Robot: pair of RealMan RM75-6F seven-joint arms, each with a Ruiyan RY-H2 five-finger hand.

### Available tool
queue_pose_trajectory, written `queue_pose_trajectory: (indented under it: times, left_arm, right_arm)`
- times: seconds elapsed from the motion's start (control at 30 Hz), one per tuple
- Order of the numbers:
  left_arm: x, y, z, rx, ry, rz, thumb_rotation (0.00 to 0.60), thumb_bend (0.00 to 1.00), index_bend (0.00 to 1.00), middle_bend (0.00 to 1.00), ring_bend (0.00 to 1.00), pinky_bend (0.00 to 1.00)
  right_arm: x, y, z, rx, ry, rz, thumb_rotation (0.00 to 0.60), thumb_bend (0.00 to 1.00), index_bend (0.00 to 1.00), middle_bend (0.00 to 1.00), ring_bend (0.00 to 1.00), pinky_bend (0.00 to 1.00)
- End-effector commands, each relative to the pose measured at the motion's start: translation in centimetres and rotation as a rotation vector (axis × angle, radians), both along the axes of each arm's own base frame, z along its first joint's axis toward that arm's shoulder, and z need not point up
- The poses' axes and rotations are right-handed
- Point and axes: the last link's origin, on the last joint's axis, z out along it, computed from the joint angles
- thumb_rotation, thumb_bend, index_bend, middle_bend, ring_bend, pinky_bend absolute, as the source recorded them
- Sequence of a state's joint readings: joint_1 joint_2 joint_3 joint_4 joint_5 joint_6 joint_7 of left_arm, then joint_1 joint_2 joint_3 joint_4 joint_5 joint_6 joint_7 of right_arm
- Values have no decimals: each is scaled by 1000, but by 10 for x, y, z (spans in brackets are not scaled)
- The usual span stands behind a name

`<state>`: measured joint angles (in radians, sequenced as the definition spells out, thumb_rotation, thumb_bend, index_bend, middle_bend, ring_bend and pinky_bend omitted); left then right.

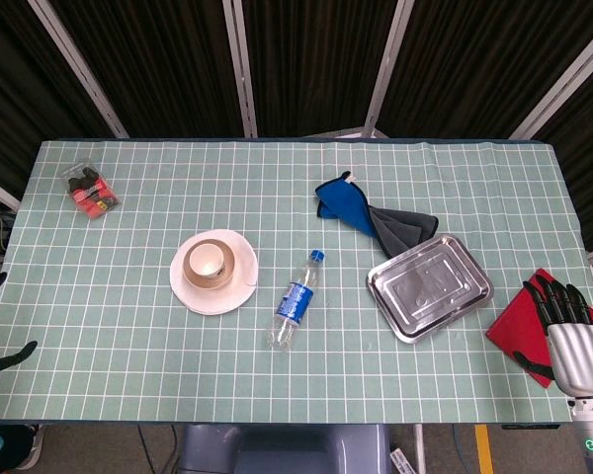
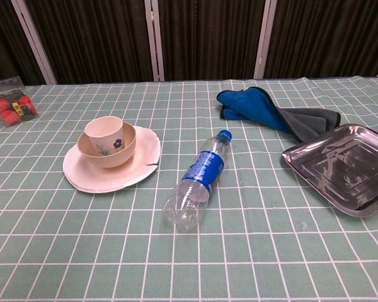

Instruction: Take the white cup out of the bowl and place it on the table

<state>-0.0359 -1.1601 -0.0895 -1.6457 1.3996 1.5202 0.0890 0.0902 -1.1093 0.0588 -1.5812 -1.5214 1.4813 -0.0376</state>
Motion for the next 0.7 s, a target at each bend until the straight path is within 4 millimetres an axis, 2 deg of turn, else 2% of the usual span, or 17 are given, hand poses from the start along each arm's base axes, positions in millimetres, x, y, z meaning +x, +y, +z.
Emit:
queue_pose_trajectory:
  times: [0.03,0.7]
  left_arm:
    - [0,0,0,-5,2,2,600,138,0,0,0,0]
    - [7,7,-8,-24,5,-40,600,136,0,0,0,0]
  right_arm:
    - [0,0,0,-1,-1,0,600,25,53,0,0,0]
    - [0,1,1,-3,-14,0,600,33,54,0,0,0]
